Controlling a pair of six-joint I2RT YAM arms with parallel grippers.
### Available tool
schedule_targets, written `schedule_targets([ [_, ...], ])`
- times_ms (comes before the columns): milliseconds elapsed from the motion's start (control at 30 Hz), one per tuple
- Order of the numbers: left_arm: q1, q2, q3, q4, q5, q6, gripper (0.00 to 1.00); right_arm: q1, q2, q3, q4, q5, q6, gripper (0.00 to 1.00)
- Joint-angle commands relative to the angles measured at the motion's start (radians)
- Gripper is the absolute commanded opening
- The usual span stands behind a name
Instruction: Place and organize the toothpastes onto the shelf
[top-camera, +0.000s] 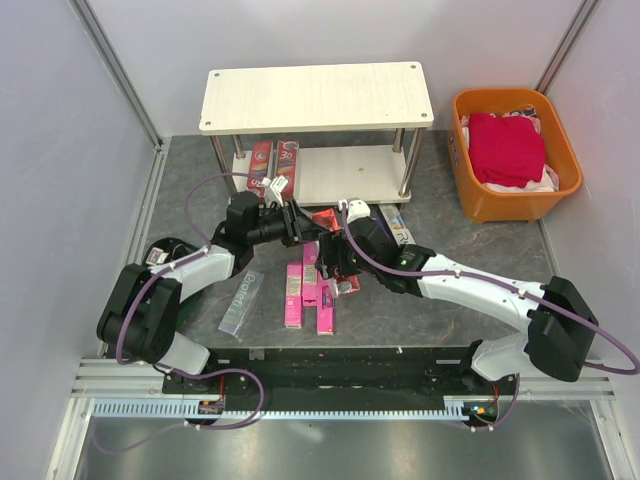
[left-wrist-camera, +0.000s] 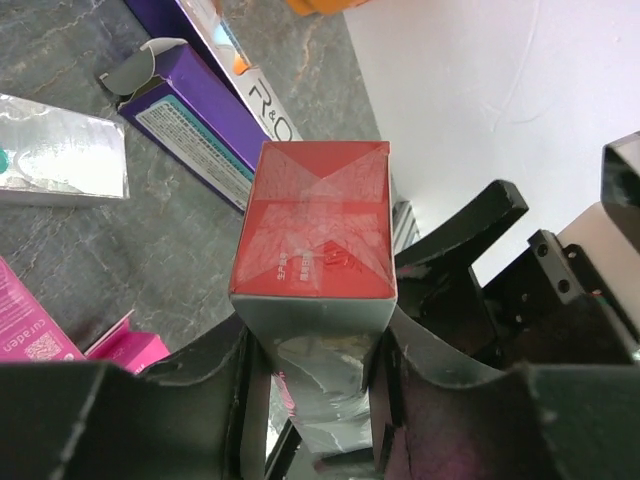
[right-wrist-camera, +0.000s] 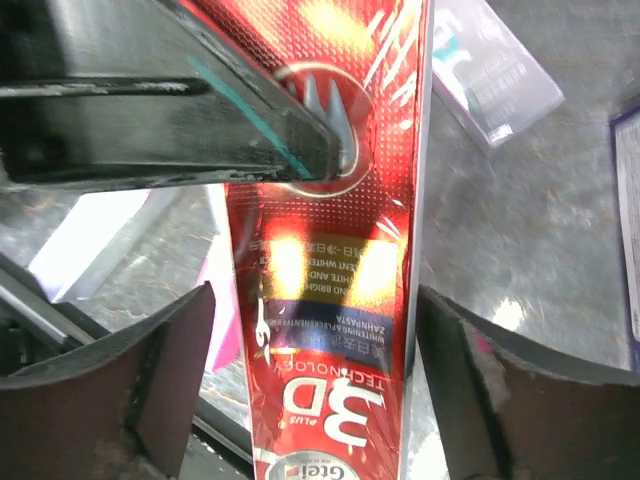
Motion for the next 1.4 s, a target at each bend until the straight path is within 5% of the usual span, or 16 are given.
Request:
schedule_targets([
  [0, 0.07, -0.014, -0.015, 0.123, 0.118, -0.064, 0.27, 0.005, -0.038, 0.048, 0.104, -0.03, -0.014, 0.91],
  [367, 0.259, -0.121, 0.016, -0.024, 0.299, 0.022, 0.28, -0.07, -0.1, 0.012, 0.166, -0.249, -0.052, 0.98],
  [733, 0.332, -0.193, -0.001, 0.102, 0.429, -0.13, 0.29, -0.21, -0.077, -0.046, 0.361, -0.729, -0.02, 0.98],
  [1033, 0.334, -0.187, -0.018, 0.283, 0.472, -0.269, 0.28, -0.21, -0.02, -0.061, 0.409, -0.814, 0.014, 0.97],
  [1233, 0.334, -0.169, -0.036, 0.418, 0.468, -0.363, 0.28, -0.205, -0.02, -0.094, 0.449, -0.84, 0.025, 0.86],
  [1367, 0.334, -0.137, -0.055, 0.518, 0.466, -0.44, 0.29, -0.203, -0.025, -0.11, 0.501, -0.849, 0.063, 0.59],
])
